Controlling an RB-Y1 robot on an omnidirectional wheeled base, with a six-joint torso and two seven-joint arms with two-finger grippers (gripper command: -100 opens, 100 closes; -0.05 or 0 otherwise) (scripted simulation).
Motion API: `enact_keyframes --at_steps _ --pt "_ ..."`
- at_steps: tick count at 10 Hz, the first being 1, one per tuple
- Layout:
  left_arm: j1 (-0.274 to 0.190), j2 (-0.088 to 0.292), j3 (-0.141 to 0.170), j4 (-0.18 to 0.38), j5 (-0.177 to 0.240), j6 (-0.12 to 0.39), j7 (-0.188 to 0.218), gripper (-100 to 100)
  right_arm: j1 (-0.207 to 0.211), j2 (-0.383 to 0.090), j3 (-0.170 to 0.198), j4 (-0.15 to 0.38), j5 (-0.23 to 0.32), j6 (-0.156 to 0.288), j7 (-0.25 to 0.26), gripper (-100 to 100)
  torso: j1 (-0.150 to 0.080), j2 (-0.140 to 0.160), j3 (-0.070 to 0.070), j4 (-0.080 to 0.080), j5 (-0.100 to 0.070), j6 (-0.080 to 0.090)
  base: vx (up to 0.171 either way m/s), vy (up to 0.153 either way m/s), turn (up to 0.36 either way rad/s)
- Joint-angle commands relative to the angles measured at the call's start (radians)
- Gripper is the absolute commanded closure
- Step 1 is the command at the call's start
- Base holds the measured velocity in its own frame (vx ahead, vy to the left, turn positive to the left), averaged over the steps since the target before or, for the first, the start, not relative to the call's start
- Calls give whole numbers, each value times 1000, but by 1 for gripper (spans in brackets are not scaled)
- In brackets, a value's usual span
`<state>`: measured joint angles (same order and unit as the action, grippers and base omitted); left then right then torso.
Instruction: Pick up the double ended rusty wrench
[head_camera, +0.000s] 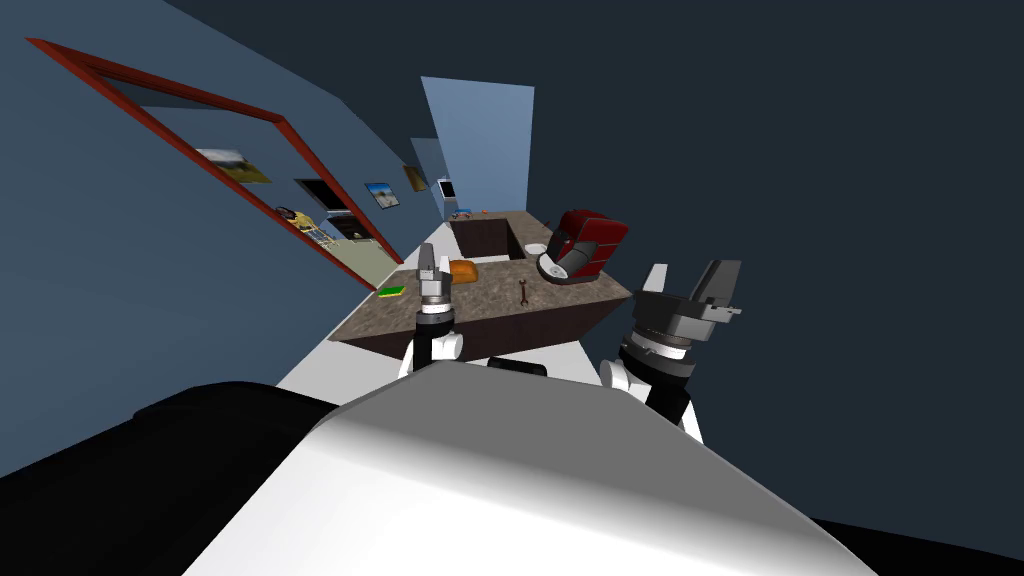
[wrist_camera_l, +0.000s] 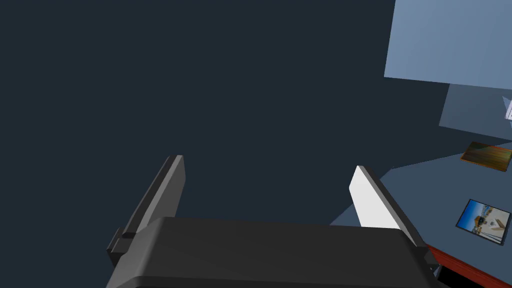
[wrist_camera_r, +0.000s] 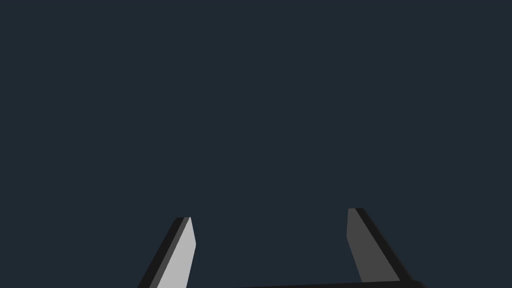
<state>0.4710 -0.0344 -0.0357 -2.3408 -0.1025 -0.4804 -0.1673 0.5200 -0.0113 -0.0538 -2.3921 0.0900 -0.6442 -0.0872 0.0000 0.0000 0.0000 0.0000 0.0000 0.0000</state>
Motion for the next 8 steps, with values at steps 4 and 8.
enact_keyframes --at_steps 4,8 --pt "-50 104 -2 37 27 66 -18 -100 0 0 0 0 0 0 0 0 3 2 1 0 1 0 -24 22 -13" --pt "-137 192 -4 103 72 179 -50 -100 0 0 0 0 0 0 0 0 4 2 1 0 1 0 -34 37 -27"
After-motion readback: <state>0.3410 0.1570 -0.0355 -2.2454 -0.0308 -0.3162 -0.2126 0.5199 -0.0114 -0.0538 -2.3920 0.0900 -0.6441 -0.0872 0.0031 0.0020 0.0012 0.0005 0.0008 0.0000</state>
